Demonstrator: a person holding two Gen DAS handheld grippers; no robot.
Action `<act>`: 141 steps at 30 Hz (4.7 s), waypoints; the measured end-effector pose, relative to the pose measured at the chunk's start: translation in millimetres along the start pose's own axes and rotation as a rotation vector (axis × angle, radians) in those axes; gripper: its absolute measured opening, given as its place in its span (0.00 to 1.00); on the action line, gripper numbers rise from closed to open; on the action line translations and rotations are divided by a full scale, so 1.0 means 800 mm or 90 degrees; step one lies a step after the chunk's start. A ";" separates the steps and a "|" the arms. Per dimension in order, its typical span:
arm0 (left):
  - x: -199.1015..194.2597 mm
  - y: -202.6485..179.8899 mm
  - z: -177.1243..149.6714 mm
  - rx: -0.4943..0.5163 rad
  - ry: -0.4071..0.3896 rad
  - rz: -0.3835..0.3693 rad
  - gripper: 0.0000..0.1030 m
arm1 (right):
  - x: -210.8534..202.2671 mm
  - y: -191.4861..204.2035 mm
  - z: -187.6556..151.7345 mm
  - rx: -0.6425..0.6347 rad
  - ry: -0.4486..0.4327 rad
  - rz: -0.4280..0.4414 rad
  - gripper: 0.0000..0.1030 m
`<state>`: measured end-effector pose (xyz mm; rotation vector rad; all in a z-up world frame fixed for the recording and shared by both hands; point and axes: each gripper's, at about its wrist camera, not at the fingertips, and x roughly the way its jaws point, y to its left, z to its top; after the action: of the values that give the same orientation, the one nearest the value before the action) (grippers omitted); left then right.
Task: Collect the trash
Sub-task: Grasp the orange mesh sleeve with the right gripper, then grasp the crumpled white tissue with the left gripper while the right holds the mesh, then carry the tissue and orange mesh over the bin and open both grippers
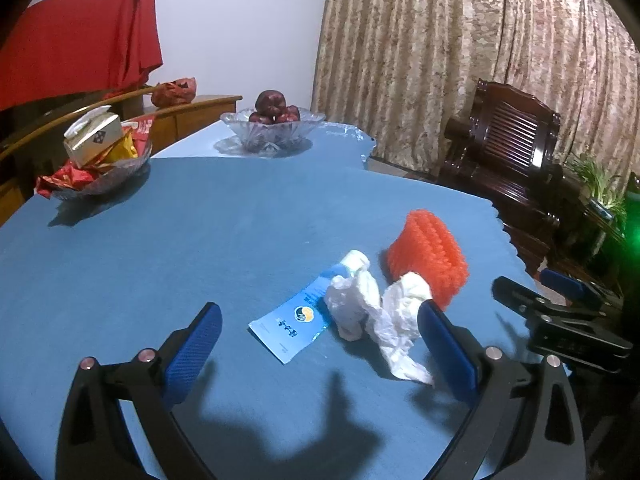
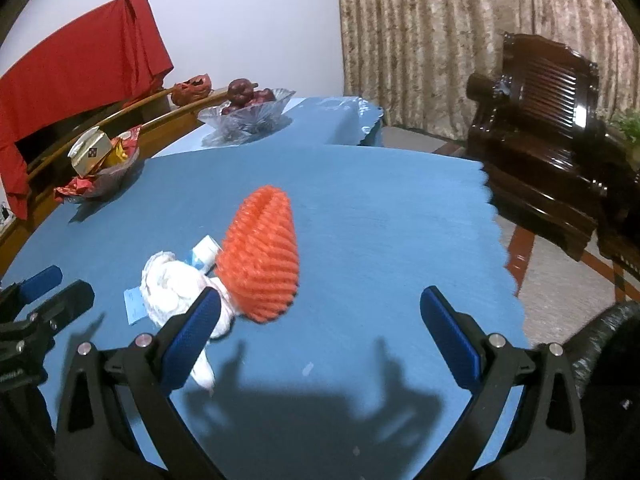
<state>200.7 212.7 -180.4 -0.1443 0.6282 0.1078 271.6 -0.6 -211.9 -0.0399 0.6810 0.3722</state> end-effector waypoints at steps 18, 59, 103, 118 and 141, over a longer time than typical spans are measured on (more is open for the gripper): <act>0.022 0.020 0.003 -0.021 0.003 0.003 0.93 | 0.070 0.046 0.017 -0.048 0.044 0.037 0.67; 0.072 -0.105 -0.007 0.057 0.048 -0.046 0.50 | 0.011 -0.050 -0.017 0.017 0.042 0.028 0.24; -0.107 -0.160 0.018 0.080 -0.032 -0.097 0.15 | -0.212 -0.059 -0.017 0.012 -0.059 0.018 0.24; -0.163 -0.211 0.019 0.099 -0.061 -0.150 0.15 | -0.308 -0.090 -0.036 0.027 -0.102 -0.032 0.24; -0.161 -0.383 0.001 0.185 -0.040 -0.298 0.15 | -0.402 -0.229 -0.101 0.115 -0.114 -0.210 0.24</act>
<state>141.5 -95.8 -72.7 -0.0039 0.5273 -0.4280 56.8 -287.8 -90.9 0.0525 0.5167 -0.0052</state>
